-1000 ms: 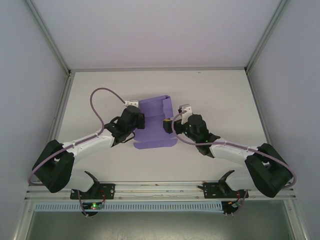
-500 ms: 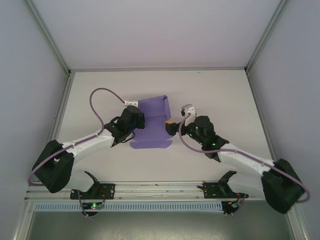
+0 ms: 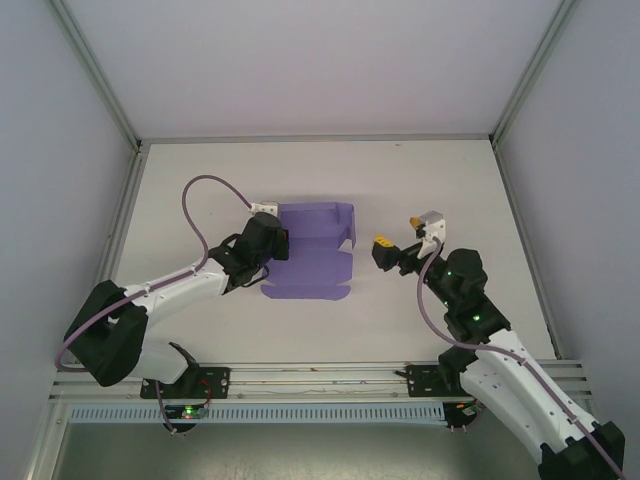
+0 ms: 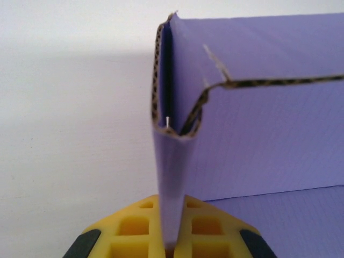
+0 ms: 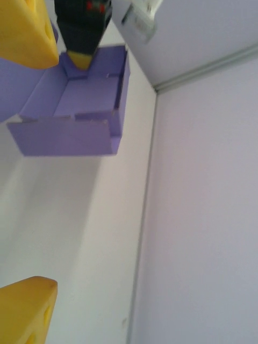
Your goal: Assemble paper box
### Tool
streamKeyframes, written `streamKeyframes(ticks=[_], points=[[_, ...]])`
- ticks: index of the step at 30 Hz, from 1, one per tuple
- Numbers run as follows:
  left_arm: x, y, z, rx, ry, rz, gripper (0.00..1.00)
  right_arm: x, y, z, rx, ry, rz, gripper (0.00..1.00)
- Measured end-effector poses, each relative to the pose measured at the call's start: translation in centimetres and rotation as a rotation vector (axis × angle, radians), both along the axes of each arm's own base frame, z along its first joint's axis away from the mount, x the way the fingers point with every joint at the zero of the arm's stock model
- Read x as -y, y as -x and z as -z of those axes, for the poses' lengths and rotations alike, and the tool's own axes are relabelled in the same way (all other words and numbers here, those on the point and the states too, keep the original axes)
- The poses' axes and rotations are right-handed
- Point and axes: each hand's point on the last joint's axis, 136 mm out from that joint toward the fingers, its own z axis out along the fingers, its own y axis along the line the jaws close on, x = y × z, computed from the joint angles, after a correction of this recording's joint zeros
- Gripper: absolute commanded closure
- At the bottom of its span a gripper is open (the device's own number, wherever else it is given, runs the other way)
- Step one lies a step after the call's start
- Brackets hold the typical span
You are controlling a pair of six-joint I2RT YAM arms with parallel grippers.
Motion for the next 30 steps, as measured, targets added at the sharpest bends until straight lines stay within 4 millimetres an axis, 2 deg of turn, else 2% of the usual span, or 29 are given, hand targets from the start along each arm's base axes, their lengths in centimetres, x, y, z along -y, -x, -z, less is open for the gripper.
streamKeyframes(ticks=[3,6,11,16,25,27,28,30], points=[[0.0,0.0,0.0,0.000,0.000,0.001,1.00,1.2,-1.6,2.0,-0.106,0.013,0.047,0.06],[0.0,0.0,0.0,0.000,0.000,0.001,1.00,1.0,-3.3,4.1,-0.224,0.018,0.029,0.09],[0.1,0.1,0.0,-0.002,0.001,0.009,1.00,-1.6,-5.4,6.8,-0.371,0.016,-0.096,0.23],[0.2,0.1,0.0,-0.003,-0.001,0.019,1.00,-5.1,-6.5,7.6,-0.434,-0.033,-0.273,0.38],[0.1,0.2,0.1,-0.006,-0.014,0.021,1.00,-11.5,-5.9,8.5,-0.485,-0.063,-0.485,0.44],[0.0,0.2,0.2,-0.007,-0.020,0.015,1.00,-12.3,-6.0,8.9,-0.494,-0.057,-0.485,0.41],[-0.2,0.2,0.3,-0.010,-0.028,0.009,1.00,-12.4,-6.2,9.0,-0.495,-0.051,-0.475,0.36],[-0.3,0.2,0.3,-0.009,-0.031,0.006,1.00,-12.5,-6.6,9.1,-0.489,-0.035,-0.438,0.35]])
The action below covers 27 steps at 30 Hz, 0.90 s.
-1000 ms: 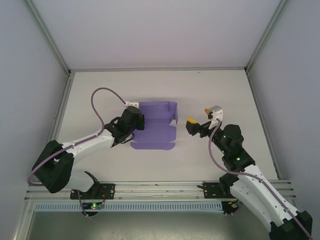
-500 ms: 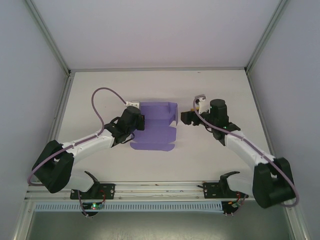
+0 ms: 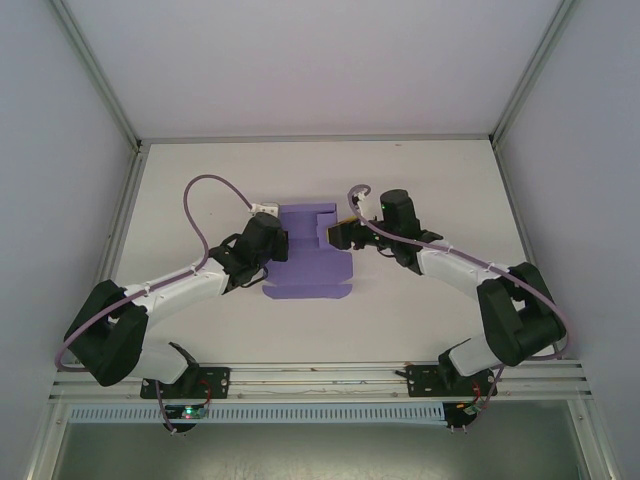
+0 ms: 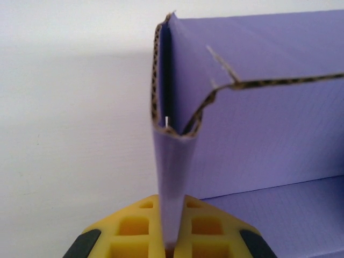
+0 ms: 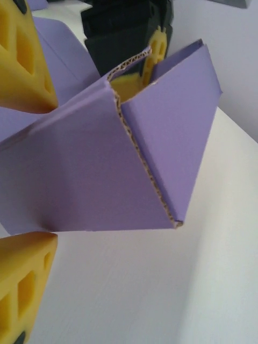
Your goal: Assemble paper box
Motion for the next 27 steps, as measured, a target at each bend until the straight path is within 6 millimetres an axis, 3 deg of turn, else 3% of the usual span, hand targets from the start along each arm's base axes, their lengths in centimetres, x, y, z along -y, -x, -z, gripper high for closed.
streamKeyframes(ticks=[8,15,19,27], points=[[-0.3,-0.2,-0.1,0.009,-0.009,-0.015,1.00,0.6,-0.3,-0.8,0.039,0.049,0.074,0.31],[-0.1,-0.3,-0.4,0.013,-0.005,-0.014,1.00,-0.8,0.4,-0.3,0.025,0.068,0.046,0.32],[-0.2,-0.3,-0.5,0.013,-0.009,-0.018,1.00,-1.8,-0.4,0.2,0.009,0.078,0.054,0.45],[-0.2,-0.2,-0.3,0.006,-0.016,-0.013,1.00,-0.7,-1.8,1.4,0.009,0.188,0.190,0.64]])
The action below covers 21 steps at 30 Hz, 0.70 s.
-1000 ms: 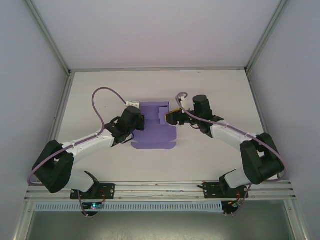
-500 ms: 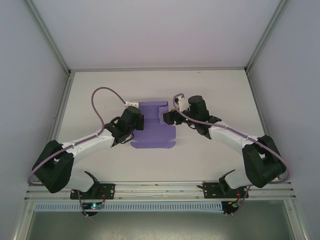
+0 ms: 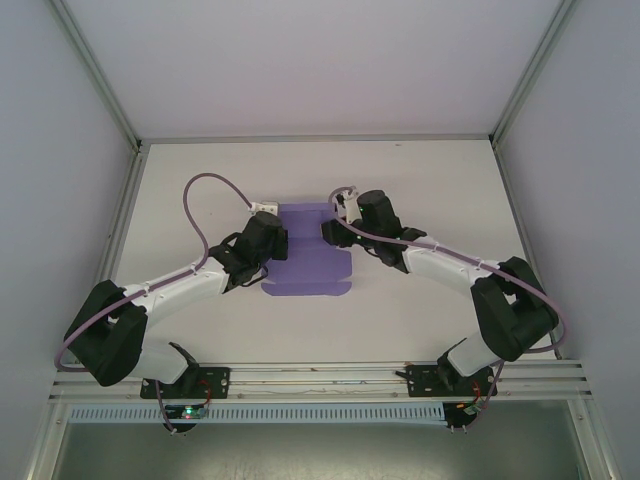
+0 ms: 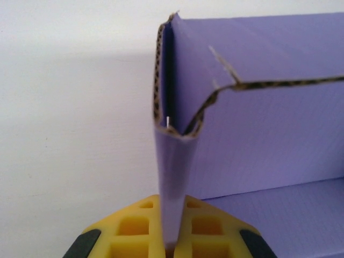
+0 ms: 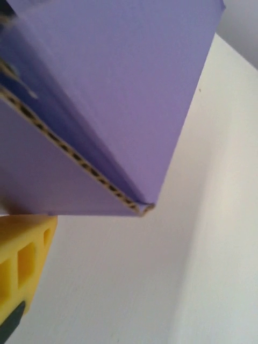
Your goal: Assemble paper box
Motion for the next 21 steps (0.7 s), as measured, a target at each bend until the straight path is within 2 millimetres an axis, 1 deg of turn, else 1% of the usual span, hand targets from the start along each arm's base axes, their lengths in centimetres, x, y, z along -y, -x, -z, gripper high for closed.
streamKeyframes(ticks=[4,10,13,16,17,21], points=[[0.2,-0.2,-0.4,0.007,0.002,0.003,1.00,1.1,-0.9,0.3,0.016,0.079,0.088,0.76],[0.5,-0.1,-0.7,0.008,0.002,0.016,1.00,2.4,-1.9,0.8,0.016,0.201,0.185,0.78],[0.9,0.0,-0.8,0.009,0.009,0.028,1.00,3.0,-2.3,0.9,0.006,0.243,0.236,0.81],[1.2,0.2,-0.9,0.007,0.014,0.038,1.00,3.2,-2.4,0.9,0.009,0.277,0.273,0.93],[1.3,0.2,-0.8,0.006,0.013,0.040,1.00,3.2,-2.4,0.8,0.011,0.284,0.284,0.99],[1.5,0.1,-1.0,0.008,0.019,0.043,1.00,3.5,-2.4,0.5,0.025,0.310,0.328,1.00]])
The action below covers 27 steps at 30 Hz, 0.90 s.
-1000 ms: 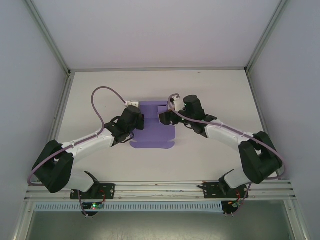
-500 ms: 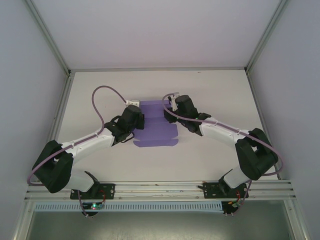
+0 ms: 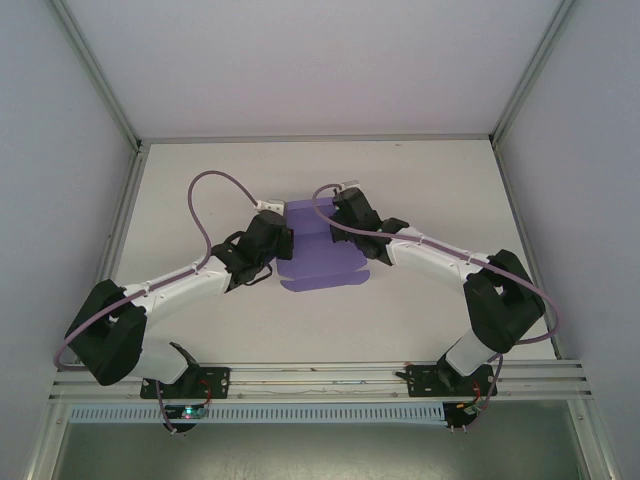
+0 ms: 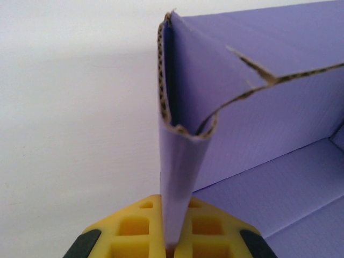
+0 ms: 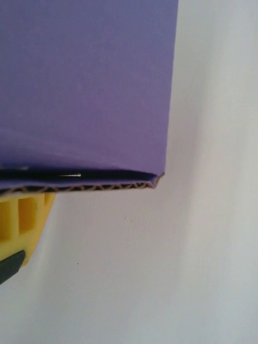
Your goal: Assemble paper box
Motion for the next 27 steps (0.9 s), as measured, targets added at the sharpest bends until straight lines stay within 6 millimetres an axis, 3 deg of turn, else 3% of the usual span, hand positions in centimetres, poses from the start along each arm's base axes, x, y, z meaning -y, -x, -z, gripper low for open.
streamKeyframes(ticks=[9,13,15,19,21,24,27], points=[[0.6,-0.7,0.2,-0.007,-0.003,-0.008,1.00,-0.1,-1.1,-0.1,0.062,0.106,0.124,0.99],[0.2,-0.7,0.6,-0.017,-0.020,-0.027,1.00,-0.7,-1.4,0.2,0.073,0.151,0.088,0.69],[0.1,-0.7,0.6,-0.015,-0.025,-0.033,1.00,-0.6,-1.2,0.6,0.062,0.168,0.045,0.64],[0.0,-0.6,0.8,-0.024,-0.030,-0.031,1.00,-1.1,0.5,1.5,0.015,0.070,-0.095,0.35],[0.1,-0.5,0.7,-0.024,-0.026,-0.027,1.00,-1.7,1.8,0.8,0.015,-0.004,-0.181,0.28],[0.2,-0.5,0.6,-0.022,-0.023,-0.025,1.00,-2.7,3.1,-1.8,0.055,-0.097,-0.267,0.08],[0.2,-0.5,0.5,-0.020,-0.020,-0.024,1.00,-3.0,3.7,-4.9,0.118,-0.149,-0.307,0.01]])
